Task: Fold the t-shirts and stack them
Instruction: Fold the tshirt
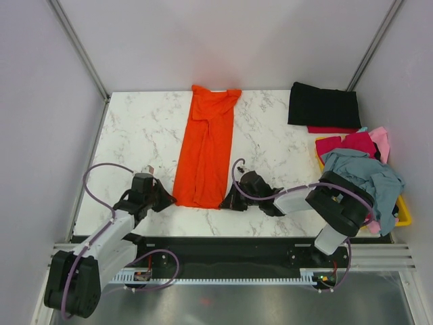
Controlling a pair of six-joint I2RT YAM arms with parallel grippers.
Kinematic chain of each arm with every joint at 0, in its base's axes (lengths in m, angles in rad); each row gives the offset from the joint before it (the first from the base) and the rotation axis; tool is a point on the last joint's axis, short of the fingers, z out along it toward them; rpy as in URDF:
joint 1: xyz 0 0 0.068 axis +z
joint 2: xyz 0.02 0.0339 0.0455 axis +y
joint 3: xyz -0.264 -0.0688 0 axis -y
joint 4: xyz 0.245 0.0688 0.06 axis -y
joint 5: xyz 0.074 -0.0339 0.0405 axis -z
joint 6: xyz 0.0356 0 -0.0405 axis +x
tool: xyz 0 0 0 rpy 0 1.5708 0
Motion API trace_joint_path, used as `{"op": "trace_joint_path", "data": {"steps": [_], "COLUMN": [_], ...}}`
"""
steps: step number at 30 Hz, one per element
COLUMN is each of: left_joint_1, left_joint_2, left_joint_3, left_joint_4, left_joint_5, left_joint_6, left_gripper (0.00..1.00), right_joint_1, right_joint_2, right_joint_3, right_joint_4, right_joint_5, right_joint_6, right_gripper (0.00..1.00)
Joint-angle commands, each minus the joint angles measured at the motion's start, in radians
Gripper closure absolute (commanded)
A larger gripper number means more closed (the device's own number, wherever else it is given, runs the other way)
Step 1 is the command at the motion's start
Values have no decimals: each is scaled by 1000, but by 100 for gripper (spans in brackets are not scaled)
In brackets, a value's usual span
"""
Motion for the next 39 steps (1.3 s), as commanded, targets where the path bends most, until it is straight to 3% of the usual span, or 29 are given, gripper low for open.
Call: {"op": "trace_joint_path", "data": {"steps": [1, 6, 14, 19, 26, 39], "left_joint_1": [-5, -53, -153, -154, -154, -146], "left_joint_2": [-69, -250, -333, -311, -12, 349], "left_joint_3": [-35, -54, 0, 179, 431, 790], "left_joint_4": [9, -92, -193, -287, -301, -270], "left_joint_5": [62, 107, 130, 81, 84, 1], "left_joint_6": [-11, -86, -197, -128, 27, 138], "left_gripper": [98, 98, 98, 98, 98, 98], "right_joint_1": [10, 21, 34, 35, -9, -265], "right_joint_2": [-50, -228, -471, -553, -419, -118], "right_joint_3": [-34, -34, -53, 13, 199, 545], "right_joint_4": [-159, -360, -613, -707, -724, -747], "right_joint_5": [31, 78, 134, 186, 169, 22], "right_joint_6": [-53, -127, -153, -159, -266, -482], "right_gripper": [100, 100, 100, 100, 100, 100]}}
